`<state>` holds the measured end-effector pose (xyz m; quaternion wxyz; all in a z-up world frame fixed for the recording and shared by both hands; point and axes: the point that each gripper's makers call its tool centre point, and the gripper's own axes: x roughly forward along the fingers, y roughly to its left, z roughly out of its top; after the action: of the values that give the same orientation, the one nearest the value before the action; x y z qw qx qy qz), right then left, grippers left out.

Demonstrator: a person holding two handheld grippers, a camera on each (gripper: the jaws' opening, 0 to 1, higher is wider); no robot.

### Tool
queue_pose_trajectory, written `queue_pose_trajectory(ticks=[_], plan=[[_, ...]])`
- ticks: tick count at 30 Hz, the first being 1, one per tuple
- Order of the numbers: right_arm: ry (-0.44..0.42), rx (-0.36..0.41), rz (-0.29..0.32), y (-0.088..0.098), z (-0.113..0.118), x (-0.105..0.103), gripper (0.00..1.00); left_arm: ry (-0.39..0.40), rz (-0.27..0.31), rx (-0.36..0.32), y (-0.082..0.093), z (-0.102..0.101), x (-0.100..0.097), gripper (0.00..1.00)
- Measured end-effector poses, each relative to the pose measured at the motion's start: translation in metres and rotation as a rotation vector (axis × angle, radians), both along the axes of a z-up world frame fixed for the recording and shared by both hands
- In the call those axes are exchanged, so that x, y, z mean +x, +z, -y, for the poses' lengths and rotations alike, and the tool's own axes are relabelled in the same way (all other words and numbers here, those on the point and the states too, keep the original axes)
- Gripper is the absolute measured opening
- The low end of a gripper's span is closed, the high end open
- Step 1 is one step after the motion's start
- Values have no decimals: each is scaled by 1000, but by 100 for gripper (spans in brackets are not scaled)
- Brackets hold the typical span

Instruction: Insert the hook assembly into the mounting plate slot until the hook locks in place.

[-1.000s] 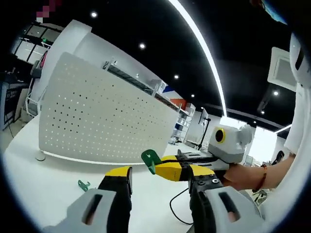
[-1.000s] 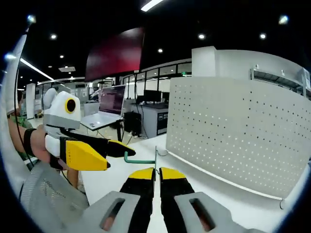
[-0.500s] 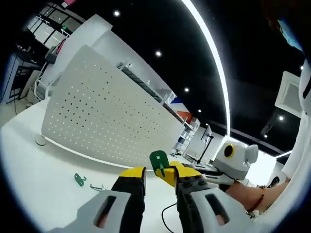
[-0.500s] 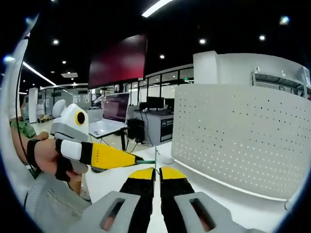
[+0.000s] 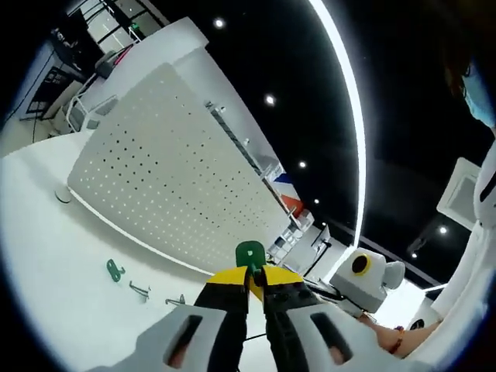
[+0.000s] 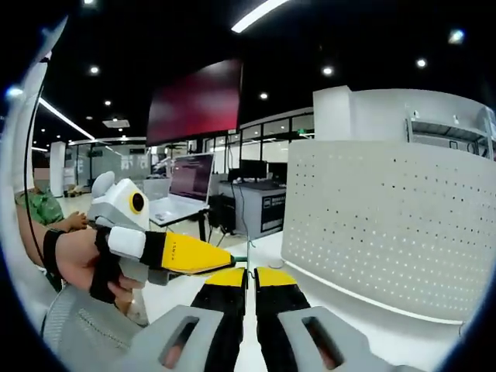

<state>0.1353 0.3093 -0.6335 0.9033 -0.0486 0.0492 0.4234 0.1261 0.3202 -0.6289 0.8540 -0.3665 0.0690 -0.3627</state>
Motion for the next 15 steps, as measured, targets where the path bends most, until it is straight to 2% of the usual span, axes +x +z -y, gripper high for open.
queue_pose_trajectory(ticks=[9, 15], plan=[[-6, 2, 15, 2, 2, -1, 3, -12, -19, -11, 1, 4, 0, 4], [10, -13, 16, 1, -1, -1, 4, 8, -3, 25, -1, 2, 2, 3]])
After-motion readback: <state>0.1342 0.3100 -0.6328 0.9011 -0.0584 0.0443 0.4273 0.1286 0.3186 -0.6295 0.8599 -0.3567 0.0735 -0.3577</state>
